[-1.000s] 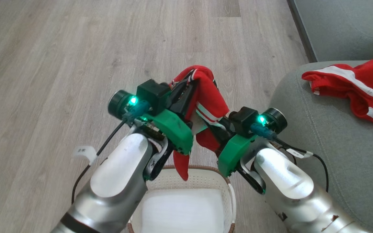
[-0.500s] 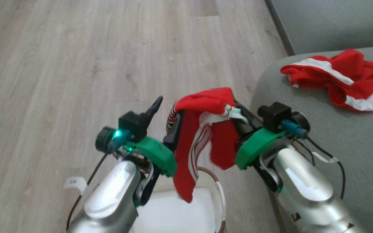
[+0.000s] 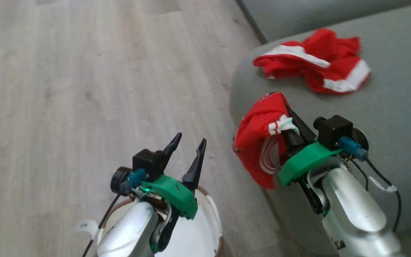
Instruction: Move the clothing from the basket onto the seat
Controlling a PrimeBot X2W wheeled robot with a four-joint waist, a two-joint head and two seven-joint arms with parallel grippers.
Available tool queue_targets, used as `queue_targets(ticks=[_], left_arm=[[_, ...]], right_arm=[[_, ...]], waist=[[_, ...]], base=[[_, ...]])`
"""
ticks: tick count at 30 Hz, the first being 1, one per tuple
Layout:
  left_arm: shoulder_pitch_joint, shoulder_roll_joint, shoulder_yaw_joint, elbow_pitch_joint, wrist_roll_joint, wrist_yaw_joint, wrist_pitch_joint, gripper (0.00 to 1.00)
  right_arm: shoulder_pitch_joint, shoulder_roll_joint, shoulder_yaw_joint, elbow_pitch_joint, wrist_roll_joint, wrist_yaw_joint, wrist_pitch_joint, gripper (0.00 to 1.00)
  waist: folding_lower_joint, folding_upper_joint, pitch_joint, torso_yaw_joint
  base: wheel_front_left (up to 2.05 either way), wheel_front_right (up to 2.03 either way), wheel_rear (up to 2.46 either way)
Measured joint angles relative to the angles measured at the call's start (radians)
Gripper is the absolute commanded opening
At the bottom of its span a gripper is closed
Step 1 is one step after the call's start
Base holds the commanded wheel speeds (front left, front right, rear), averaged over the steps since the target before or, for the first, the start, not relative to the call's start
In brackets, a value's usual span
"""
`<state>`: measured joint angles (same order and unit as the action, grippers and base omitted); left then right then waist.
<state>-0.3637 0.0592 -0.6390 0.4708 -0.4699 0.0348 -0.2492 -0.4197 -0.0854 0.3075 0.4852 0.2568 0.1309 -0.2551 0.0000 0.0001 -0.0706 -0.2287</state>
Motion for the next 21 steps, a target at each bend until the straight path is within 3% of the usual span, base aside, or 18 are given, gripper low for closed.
queue_targets(ticks=[11, 21], left_arm=[[0.021, -0.012, 0.031, -0.059, 0.034, -0.018, 0.0, 1.0], [0.02, -0.015, 0.028, -0.089, 0.044, -0.024, 0.0, 1.0]], right_arm=[[0.03, -0.033, -0.026, -0.087, 0.0, 0.0, 0.004, 0.0], [0.034, -0.049, -0.054, -0.092, 0.0, 0.0, 0.009, 0.0]], waist=[[0.0, 0.0, 0.044, -0.23], [0.0, 0.0, 0.072, -0.255]], base=[[0.0, 0.0, 0.0], [0.0, 0.0, 0.0]])
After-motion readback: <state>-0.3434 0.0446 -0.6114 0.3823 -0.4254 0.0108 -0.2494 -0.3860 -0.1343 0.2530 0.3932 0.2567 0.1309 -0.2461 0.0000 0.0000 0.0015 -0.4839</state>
